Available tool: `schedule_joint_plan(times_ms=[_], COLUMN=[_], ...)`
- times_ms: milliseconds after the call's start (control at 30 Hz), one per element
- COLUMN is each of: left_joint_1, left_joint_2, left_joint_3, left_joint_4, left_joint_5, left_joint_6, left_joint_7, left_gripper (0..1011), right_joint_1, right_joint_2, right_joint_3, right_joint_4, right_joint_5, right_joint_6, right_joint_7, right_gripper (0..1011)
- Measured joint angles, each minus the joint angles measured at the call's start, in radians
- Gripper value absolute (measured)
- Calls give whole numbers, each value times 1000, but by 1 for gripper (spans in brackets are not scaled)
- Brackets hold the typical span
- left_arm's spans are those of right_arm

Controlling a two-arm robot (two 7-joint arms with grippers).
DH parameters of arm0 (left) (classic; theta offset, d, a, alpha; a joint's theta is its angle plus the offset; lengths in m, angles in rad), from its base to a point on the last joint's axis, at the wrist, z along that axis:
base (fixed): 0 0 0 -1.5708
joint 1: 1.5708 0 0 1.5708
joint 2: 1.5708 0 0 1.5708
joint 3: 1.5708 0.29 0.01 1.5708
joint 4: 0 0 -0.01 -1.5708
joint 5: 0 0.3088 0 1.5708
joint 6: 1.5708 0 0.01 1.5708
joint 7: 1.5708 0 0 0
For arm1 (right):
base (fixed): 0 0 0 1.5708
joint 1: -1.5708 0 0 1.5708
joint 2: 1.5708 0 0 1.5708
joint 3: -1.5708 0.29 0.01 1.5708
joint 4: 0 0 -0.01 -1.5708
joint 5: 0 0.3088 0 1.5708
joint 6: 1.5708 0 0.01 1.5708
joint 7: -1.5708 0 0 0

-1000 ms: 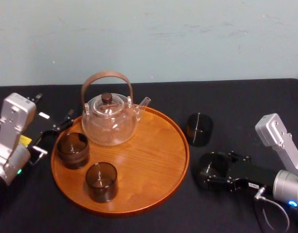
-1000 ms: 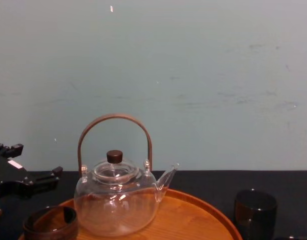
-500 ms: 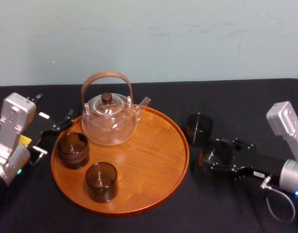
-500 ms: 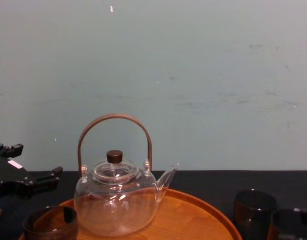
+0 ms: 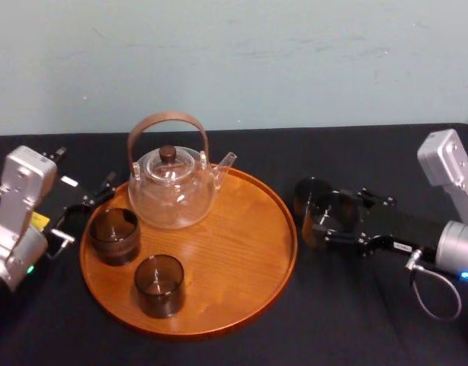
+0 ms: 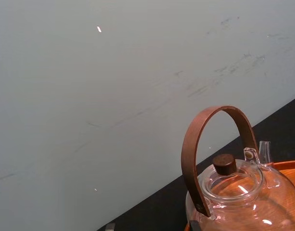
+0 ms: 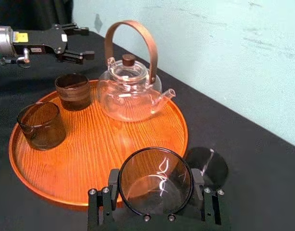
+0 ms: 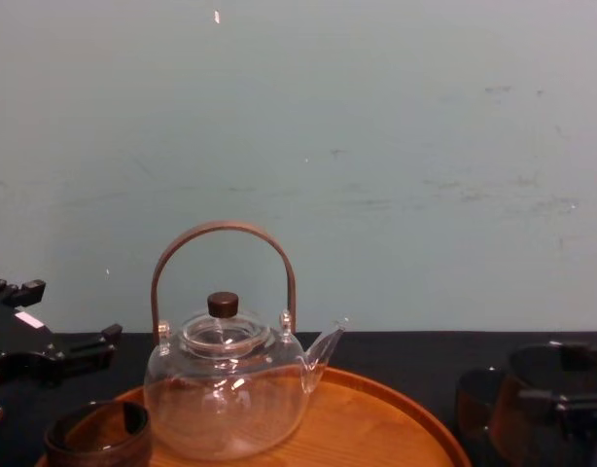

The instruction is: Pick up the glass from the table and place it on the tray.

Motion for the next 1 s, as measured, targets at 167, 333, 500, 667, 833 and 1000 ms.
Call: schedule_joint_plan(times_ms=[167,333,500,667,833,1000], left_joint_1=[0,0,0,0,0,0], left_joint_2=[0,0,0,0,0,0], left_joint_3=[0,0,0,0,0,0], left_joint_4=[0,0,0,0,0,0], left_joint_5=[0,0,0,0,0,0], left_joint_6=[0,0,0,0,0,0], left_joint_7=[0,0,0,0,0,0], left_gripper=[1001,1001,1002,1001,1001,1001], right_joint_1=[47,90,123,155,177,194], right_joint_2=[-14,-34,-57,-86,-108,-126], right_joint_3=[-32,-68,-101,-138,-168,-195], right_joint_4=[24,47,70,93,111,126], right_joint_5=[-20,-34,-43,-45,-45,-45], right_joint_6=[-10,-24,-40,-59,-72,-83], right_joint_7=[24,54,77,104,124,137], right_gripper=[904,903,904,903,903,903])
